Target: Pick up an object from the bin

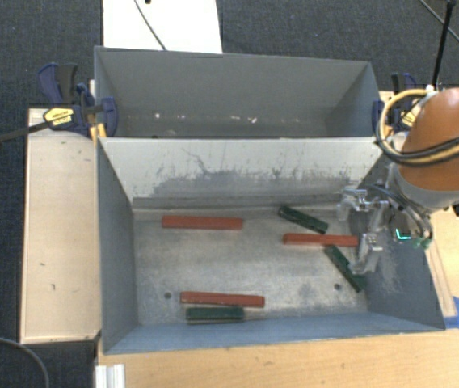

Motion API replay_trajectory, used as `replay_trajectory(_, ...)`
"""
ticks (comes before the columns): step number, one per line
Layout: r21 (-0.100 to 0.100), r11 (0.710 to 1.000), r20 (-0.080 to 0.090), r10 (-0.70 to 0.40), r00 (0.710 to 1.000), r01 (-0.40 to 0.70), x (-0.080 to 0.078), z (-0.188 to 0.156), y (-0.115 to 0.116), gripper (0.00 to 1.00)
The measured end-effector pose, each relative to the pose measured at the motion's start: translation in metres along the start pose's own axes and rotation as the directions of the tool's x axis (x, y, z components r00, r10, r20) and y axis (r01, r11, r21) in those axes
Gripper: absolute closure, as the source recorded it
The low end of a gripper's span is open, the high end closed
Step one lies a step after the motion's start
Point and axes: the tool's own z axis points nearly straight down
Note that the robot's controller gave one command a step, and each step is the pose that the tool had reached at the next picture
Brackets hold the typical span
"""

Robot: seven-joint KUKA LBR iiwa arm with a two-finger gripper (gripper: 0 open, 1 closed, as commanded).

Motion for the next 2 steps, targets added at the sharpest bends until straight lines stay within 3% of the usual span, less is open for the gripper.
replay_trajectory(1, 0.000, 0.993, 0.002, 0.120, 0.993, -0.120, 0.016, 0.110, -0.045, 0.00)
replay_trajectory(2, -0.001, 0.954, 0.009, 0.299, 0.954, -0.299, 0.023, 0.076, -0.055, 0.00)
